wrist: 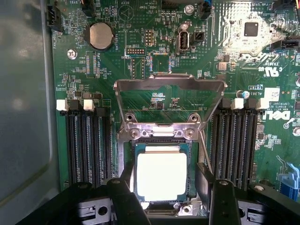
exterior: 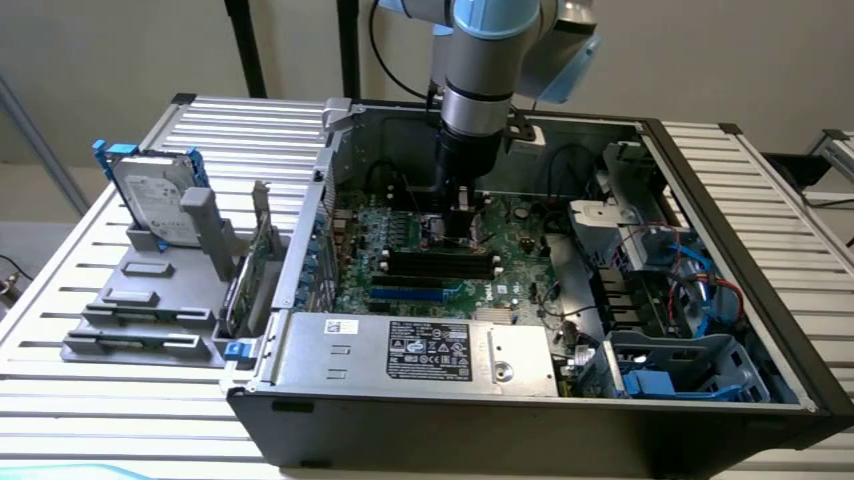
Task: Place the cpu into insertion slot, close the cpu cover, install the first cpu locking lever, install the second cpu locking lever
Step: 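Place the cpu into insertion slot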
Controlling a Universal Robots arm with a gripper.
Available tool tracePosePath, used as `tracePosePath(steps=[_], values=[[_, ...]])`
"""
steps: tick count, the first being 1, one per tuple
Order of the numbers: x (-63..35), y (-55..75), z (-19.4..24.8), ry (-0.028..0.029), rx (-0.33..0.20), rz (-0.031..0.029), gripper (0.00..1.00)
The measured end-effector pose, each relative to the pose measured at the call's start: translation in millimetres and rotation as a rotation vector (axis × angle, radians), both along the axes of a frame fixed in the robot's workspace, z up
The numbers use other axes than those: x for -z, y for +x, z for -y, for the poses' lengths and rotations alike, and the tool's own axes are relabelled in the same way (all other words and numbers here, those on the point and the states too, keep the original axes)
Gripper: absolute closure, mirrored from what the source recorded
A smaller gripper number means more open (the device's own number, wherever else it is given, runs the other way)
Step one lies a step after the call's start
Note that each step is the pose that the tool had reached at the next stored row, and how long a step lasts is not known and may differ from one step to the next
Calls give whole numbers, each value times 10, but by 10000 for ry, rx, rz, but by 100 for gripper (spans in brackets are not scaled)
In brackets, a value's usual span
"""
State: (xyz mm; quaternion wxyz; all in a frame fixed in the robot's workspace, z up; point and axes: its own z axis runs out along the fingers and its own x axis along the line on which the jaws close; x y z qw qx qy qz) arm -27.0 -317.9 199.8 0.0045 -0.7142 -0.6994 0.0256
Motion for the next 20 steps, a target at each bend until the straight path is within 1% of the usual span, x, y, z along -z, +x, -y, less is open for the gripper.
tracePosePath(steps=[4,11,13,14,15,17,18,20], values=[[-27,0,0,-3,-2,-2,38],[-170,-13,0,-1,-3,-2,38],[-203,-30,0,1,-2,-1,40],[-214,-41,1,4,-2,-2,46],[-226,-57,1,7,-1,-1,46],[-243,-95,1,11,-3,-2,58],[-251,-118,2,14,-4,-2,58],[-264,-173,3,19,-5,-1,70]])
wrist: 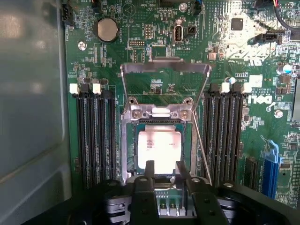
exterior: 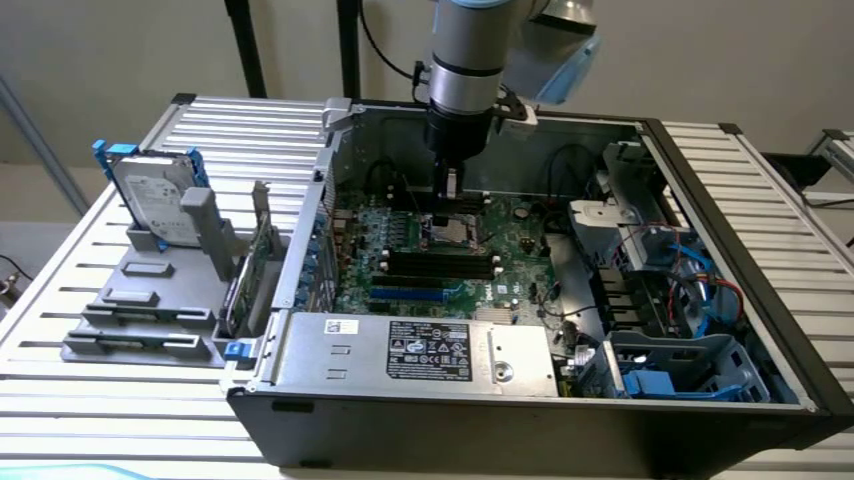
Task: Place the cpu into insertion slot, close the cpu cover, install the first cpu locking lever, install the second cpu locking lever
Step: 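Place the cpu into insertion slot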
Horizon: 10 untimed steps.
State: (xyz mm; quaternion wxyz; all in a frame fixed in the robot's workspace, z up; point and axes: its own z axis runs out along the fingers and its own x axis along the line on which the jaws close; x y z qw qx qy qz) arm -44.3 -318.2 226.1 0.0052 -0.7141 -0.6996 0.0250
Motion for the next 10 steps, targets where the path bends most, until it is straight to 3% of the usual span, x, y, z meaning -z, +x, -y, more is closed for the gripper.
tracePosePath(steps=[4,10], values=[[-30,-137,4,2,-7,-1,87],[-77,-255,8,10,-8,4,89]])
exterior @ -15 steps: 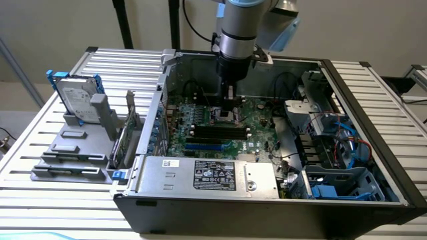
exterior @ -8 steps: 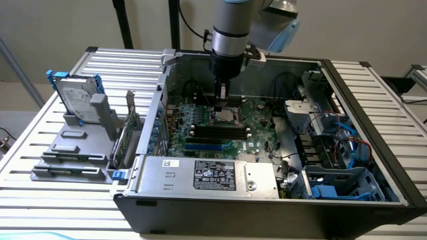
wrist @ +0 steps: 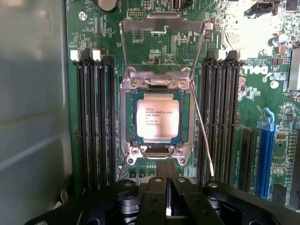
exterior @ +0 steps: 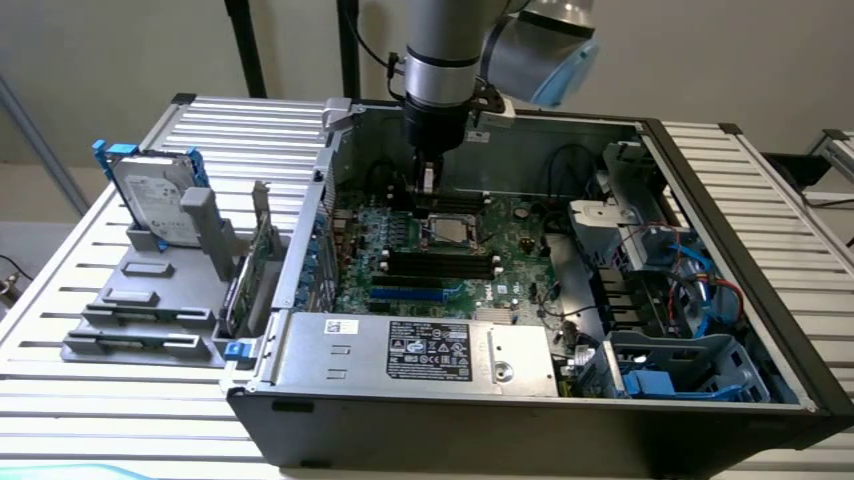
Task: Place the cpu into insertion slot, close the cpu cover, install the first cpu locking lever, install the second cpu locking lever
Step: 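Place the cpu into insertion slot, then close the cpu cover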
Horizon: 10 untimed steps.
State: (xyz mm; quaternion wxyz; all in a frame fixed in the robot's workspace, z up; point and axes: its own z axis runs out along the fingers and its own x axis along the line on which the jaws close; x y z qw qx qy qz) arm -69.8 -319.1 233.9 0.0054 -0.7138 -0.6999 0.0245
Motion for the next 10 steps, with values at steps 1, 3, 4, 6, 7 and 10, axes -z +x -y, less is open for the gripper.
tracePosePath(steps=[1,3,4,6,7,10], values=[[0,0,0,0,0,1,89],[0,0,0,0,0,0,89],[-1,-1,1,-2,0,-1,89],[-1,-1,0,-1,0,-1,89],[-1,-1,1,-2,0,-1,89],[-1,0,0,-1,0,-1,89]])
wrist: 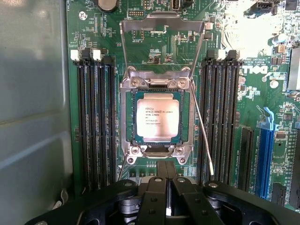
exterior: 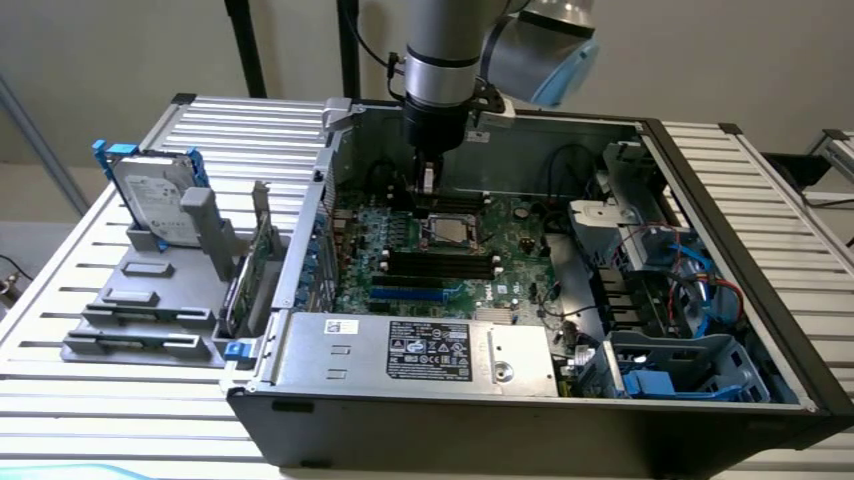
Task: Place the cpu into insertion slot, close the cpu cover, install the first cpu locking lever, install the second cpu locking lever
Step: 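Close the cpu cover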
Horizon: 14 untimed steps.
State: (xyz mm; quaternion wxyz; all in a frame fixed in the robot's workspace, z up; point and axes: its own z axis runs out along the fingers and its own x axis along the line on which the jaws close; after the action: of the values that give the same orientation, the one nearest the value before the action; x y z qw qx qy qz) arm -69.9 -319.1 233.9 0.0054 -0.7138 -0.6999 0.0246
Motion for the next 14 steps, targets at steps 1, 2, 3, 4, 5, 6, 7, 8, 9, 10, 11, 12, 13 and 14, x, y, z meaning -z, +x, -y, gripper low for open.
tracePosePath(steps=[1,2,3,4,5,6,7,8,9,10,11,12,13,14], values=[[0,0,0,-1,0,0,89],[0,0,0,0,0,0,89],[0,0,0,0,0,0,89],[0,0,0,0,0,0,89],[0,0,0,-1,0,0,89],[-1,6,0,-1,0,-1,89],[-4,26,1,-2,1,-7,89],[-9,59,2,-3,0,-18,89],[-17,100,4,-1,1,-32,89],[-29,146,7,-2,-1,-53,89],[-46,194,12,0,1,-76,89],[-62,240,17,0,0,-95,89],[-79,285,21,1,0,-114,89],[-97,329,26,1,0,-133,89]])
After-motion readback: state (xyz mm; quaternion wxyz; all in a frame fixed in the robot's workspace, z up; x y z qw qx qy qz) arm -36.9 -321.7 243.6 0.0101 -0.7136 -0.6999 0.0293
